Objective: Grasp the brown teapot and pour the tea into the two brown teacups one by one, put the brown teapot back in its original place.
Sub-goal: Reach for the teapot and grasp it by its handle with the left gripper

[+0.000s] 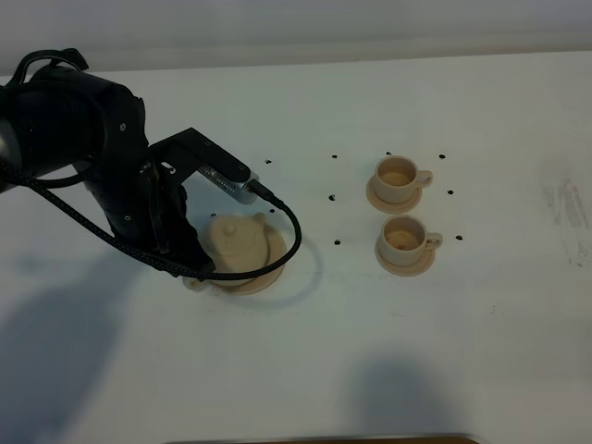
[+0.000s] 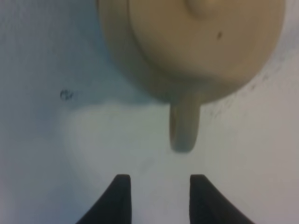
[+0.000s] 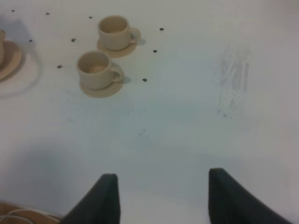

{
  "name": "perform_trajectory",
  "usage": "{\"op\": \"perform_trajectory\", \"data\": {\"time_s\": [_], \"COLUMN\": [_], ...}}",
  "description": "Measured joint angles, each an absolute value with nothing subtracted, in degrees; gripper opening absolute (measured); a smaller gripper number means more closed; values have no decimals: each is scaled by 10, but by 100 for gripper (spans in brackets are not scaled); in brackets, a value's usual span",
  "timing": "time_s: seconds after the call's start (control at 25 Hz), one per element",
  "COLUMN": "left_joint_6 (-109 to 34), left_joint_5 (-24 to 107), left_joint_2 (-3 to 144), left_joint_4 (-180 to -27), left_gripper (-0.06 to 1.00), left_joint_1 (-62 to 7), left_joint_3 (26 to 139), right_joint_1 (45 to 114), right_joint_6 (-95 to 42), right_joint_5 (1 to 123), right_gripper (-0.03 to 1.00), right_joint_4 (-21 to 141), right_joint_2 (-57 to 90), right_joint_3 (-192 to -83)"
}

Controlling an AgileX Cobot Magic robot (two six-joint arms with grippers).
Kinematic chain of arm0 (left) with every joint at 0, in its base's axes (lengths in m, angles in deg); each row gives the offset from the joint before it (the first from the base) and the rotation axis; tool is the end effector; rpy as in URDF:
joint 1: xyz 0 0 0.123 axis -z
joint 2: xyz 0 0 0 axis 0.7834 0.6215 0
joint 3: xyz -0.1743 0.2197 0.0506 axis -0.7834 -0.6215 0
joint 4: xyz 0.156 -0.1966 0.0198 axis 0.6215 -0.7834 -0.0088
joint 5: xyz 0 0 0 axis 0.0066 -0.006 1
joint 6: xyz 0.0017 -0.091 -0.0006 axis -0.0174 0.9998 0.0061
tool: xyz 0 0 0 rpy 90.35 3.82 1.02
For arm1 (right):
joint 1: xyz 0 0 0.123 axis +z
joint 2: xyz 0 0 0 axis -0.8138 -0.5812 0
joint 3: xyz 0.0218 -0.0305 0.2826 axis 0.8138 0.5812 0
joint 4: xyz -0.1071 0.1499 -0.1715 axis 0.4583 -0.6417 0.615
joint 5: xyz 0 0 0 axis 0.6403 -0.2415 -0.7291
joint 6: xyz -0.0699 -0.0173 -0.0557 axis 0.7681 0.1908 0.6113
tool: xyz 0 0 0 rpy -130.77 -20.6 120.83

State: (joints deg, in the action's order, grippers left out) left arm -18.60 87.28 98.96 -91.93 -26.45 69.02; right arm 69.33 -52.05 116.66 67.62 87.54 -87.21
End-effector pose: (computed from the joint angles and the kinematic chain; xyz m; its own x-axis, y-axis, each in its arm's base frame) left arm 0.3034 -0.1450 0.1943 -0.7638 0.6226 -0.1703 0.6297 0.7767 0.0148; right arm -0.0037 -0.0010 0.2792 -0.5128 -0.0860 -0.8542 -0.2319 0.9719 0.0414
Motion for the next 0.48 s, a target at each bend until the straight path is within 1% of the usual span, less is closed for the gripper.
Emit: {"op": "perform_trajectory", "data": {"time_s": [0.16,0.48], "left_joint_6": [-200,-215], "left_joint_5": [873,873], "left_joint_2": [990,994], "left_joint_4": [-945,-936], "left_gripper": [29,29], "left_joint_1": [-264,-264], "left_joint_3": [690,690], "right_joint_1": [693,693], "right_joint_6": [-521,-521], "right_joint_5": [1167,1167], "right_gripper": [44,44], "right_joint_4": [676,676], "right_joint_2": [875,875], "right_joint_3": [-872,-872]}}
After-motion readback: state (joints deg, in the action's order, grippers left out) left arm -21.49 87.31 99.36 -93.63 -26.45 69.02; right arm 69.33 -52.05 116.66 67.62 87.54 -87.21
